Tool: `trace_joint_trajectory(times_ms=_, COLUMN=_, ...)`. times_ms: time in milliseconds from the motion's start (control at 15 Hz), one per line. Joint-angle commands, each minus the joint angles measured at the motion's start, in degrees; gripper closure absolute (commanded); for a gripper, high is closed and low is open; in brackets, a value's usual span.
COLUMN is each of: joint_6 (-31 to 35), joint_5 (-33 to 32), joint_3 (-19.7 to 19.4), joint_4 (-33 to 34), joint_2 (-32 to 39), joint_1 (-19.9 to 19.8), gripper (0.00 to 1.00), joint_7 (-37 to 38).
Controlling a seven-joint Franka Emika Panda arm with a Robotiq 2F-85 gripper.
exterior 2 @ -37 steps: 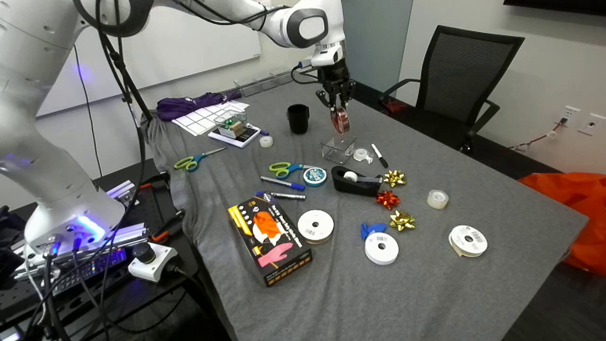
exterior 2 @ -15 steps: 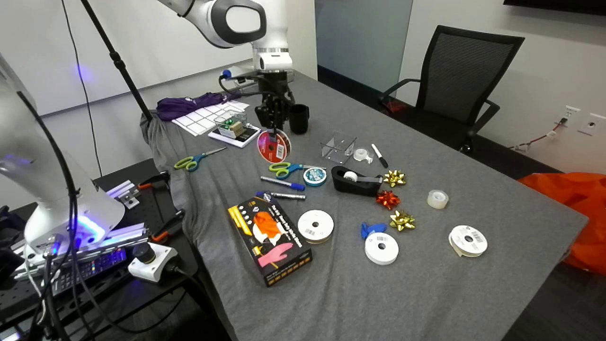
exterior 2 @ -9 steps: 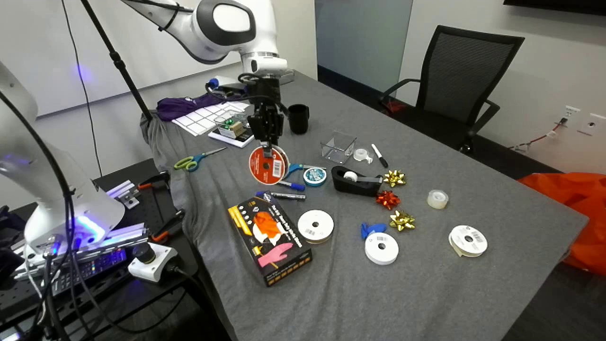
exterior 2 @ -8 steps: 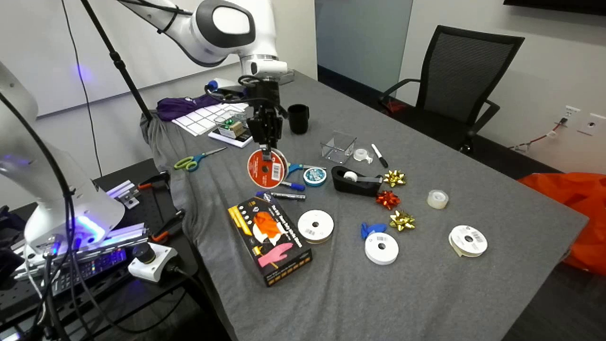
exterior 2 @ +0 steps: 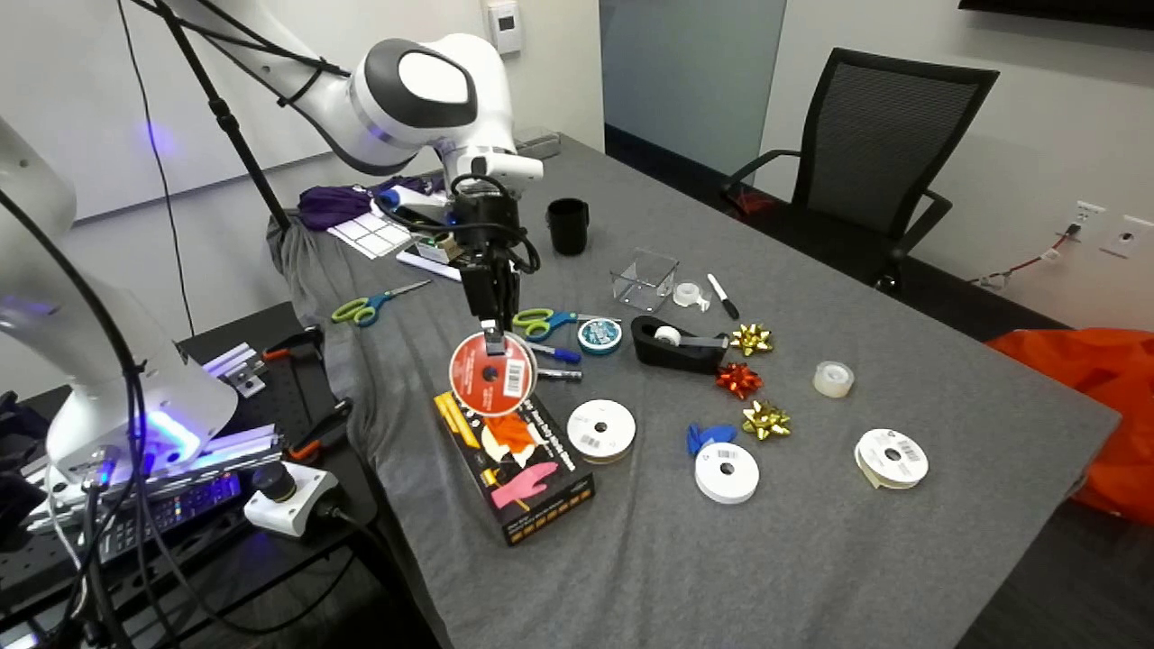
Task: Remove the orange object from the clear case and put it on the black box
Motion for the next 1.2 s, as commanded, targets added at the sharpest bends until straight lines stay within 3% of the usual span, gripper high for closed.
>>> trace_joint_trajectory(times_ms=0, joint_6=2.87, joint_5=-5.05, joint_3=-0.18, joint_4=-1.63, joint_2=0.05, joint_1=-2.35, gripper=0.93, joint_7=-2.58)
trace_joint_trajectory(times_ms=533, joint_6=13.87, joint_5=-6.05, joint_3=-0.11, joint_4=-3.56, joint_2=3.35, joint_1=-3.8, gripper=0.93, joint_7=-5.75)
trace_joint_trajectory(times_ms=1133, joint_6=14.02, joint_5=-19.94, joint_3=0.0, joint_4=-7.01, joint_2=5.77, joint_1=-3.25, gripper=0.93, joint_7=-0.5)
